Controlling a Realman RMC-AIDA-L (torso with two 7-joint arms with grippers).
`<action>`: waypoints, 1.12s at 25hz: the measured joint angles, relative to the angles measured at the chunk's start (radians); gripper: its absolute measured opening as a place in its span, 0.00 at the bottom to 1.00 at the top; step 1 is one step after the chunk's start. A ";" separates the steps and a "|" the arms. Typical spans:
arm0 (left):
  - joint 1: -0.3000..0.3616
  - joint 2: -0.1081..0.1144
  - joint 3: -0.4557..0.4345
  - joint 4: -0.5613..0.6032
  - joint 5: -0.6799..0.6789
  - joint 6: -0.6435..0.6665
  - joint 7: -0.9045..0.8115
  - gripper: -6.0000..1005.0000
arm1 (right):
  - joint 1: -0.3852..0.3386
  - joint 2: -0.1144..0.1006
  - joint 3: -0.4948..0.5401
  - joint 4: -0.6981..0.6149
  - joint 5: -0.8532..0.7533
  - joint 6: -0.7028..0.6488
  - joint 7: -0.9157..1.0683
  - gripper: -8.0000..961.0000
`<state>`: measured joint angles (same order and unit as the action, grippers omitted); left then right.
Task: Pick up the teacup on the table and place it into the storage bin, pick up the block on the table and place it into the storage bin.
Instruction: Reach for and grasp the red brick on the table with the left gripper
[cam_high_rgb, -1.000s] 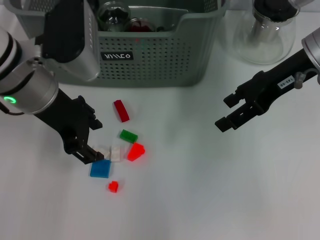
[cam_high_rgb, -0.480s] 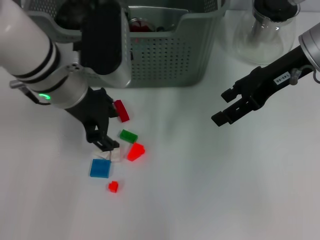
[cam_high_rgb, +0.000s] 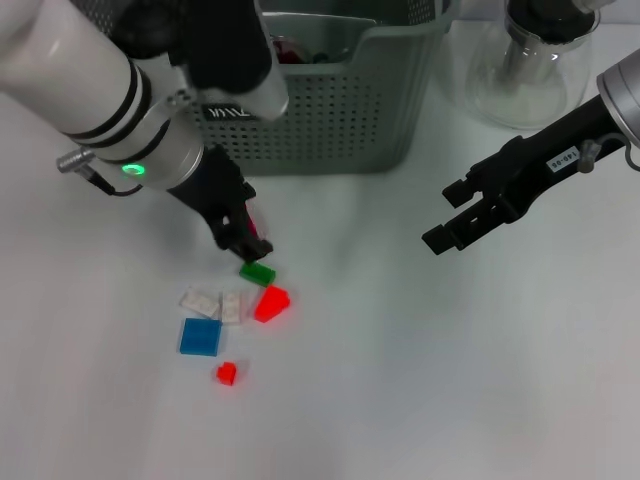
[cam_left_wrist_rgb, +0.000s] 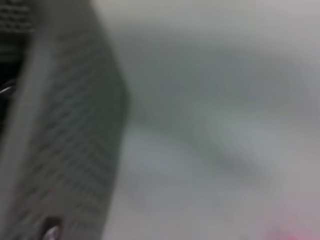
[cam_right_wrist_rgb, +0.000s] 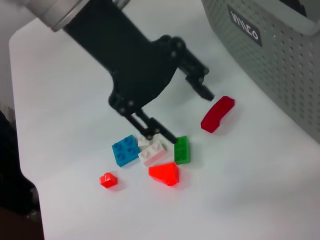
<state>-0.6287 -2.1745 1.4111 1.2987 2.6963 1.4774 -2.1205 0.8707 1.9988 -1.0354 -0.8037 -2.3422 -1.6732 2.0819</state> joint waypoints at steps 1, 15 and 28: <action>0.000 0.000 0.000 0.000 0.000 -0.009 -0.056 0.72 | -0.001 0.000 0.000 0.000 0.000 0.000 0.000 0.97; -0.025 0.003 0.002 -0.035 0.005 -0.035 -0.543 0.72 | 0.004 -0.005 -0.006 0.000 -0.006 -0.005 -0.007 0.97; -0.105 0.004 0.000 -0.144 0.124 -0.057 -0.740 0.71 | 0.007 0.000 -0.014 -0.002 -0.006 -0.008 -0.017 0.97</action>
<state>-0.7341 -2.1707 1.4115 1.1547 2.8200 1.4206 -2.8601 0.8776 1.9988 -1.0489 -0.8060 -2.3486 -1.6813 2.0652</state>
